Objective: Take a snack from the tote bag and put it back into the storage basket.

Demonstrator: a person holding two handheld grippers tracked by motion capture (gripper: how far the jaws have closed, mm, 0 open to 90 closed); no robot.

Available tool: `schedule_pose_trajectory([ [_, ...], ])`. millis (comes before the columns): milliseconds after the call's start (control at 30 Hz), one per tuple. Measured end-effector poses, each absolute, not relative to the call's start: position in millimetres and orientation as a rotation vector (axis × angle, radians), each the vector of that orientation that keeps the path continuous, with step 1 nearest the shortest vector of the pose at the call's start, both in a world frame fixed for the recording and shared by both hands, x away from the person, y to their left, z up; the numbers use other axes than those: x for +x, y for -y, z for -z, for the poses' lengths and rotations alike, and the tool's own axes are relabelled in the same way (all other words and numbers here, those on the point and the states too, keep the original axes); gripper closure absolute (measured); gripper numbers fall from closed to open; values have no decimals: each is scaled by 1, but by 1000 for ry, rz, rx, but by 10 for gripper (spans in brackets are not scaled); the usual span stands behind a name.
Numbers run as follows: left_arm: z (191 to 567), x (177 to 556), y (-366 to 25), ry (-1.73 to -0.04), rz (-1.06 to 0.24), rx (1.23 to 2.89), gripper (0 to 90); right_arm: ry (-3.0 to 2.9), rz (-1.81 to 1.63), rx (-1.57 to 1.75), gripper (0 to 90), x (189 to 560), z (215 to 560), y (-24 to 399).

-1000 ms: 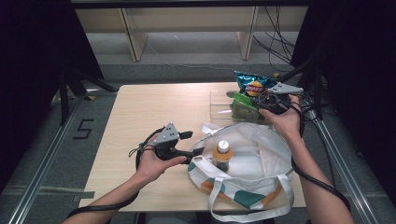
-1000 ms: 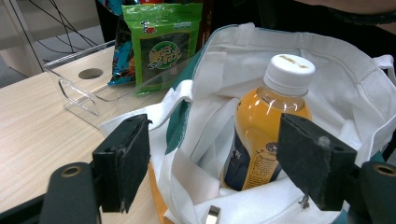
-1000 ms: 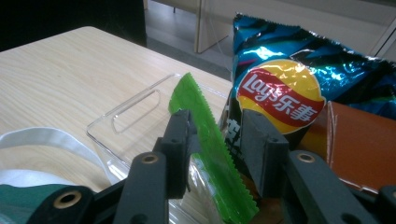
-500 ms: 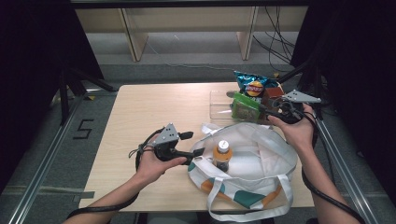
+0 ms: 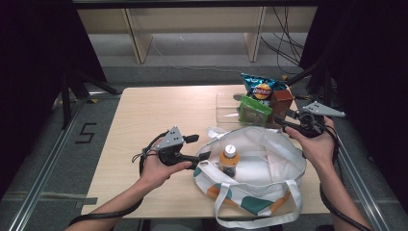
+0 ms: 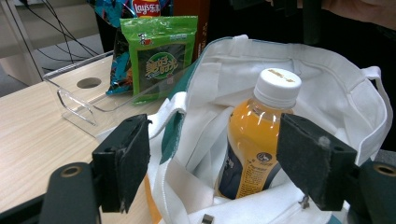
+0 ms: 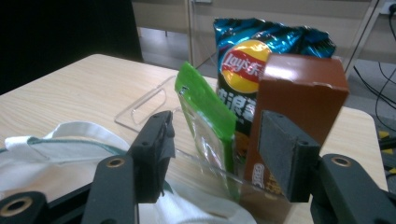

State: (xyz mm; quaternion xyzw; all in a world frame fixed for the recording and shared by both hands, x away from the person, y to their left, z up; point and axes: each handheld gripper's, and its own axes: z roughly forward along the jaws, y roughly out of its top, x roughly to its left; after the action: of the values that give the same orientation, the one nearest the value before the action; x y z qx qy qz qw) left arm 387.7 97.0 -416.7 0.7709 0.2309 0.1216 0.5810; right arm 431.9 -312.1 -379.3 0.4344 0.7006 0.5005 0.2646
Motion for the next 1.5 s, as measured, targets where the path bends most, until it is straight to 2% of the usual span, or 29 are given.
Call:
schedule_pose_trajectory([
  [1000,408,374,-86,-499,-260,1781,270,-1795,-1355,1268,437,385,394,346],
  [1500,412,376,-55,-434,-201,1828,379,-1779,-1351,1295,432,380,394,350],
])
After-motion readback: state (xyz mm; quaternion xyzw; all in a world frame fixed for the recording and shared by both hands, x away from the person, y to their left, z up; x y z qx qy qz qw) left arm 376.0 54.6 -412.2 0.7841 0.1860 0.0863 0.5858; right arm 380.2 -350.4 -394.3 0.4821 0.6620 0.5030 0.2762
